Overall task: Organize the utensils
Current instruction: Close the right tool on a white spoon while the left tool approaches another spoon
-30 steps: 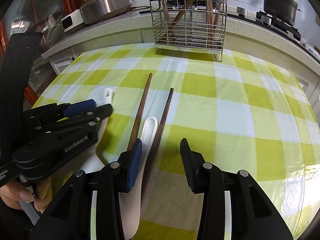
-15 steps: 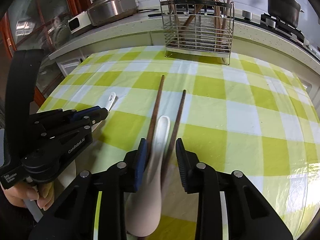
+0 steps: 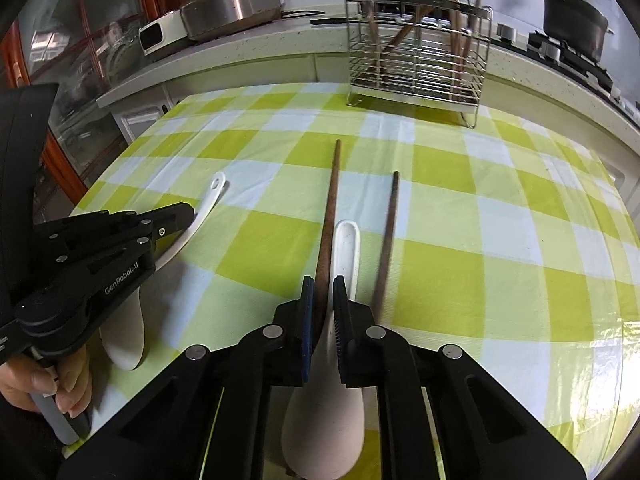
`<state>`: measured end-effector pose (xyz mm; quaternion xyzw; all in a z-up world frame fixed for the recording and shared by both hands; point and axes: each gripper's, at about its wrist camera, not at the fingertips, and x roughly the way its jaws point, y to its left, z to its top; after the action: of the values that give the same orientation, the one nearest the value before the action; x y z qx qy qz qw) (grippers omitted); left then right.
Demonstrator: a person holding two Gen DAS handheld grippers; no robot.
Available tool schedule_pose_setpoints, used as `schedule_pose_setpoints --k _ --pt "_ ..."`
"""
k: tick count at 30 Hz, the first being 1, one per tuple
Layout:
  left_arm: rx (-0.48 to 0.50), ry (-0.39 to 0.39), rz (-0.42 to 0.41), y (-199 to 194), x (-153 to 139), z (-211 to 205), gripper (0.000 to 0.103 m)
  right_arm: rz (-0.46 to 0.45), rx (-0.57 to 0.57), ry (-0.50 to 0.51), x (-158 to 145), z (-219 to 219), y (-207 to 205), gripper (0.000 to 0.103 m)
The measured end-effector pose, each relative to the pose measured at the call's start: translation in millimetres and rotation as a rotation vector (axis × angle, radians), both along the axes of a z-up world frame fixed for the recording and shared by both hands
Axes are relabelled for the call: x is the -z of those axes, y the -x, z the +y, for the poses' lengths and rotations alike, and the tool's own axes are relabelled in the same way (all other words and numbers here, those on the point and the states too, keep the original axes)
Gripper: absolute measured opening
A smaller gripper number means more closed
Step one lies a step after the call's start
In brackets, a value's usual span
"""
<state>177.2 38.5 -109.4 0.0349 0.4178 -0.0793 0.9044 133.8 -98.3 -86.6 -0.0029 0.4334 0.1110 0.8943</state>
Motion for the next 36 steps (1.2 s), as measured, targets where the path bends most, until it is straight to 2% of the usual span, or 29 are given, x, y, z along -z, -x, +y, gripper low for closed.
schedule_pose_setpoints --k 7,16,29,36 --pt "0.026 0.021 0.004 3.9 0.8 8.6 0.000 0.015 0.057 -0.058 0.7 -11.0 -3.6 0.011" --pt "0.019 0.070 0.018 1.3 1.4 9.1 0.000 0.011 0.073 -0.055 -0.6 -13.0 -11.3 0.012" --pt "-0.004 0.071 0.028 -0.6 3.1 10.9 0.001 0.020 0.078 -0.030 1.2 -16.3 -18.4 0.012" --pt "-0.002 0.072 0.031 -1.0 3.8 11.2 0.006 0.010 0.092 -0.064 -3.0 -28.0 -17.9 0.012"
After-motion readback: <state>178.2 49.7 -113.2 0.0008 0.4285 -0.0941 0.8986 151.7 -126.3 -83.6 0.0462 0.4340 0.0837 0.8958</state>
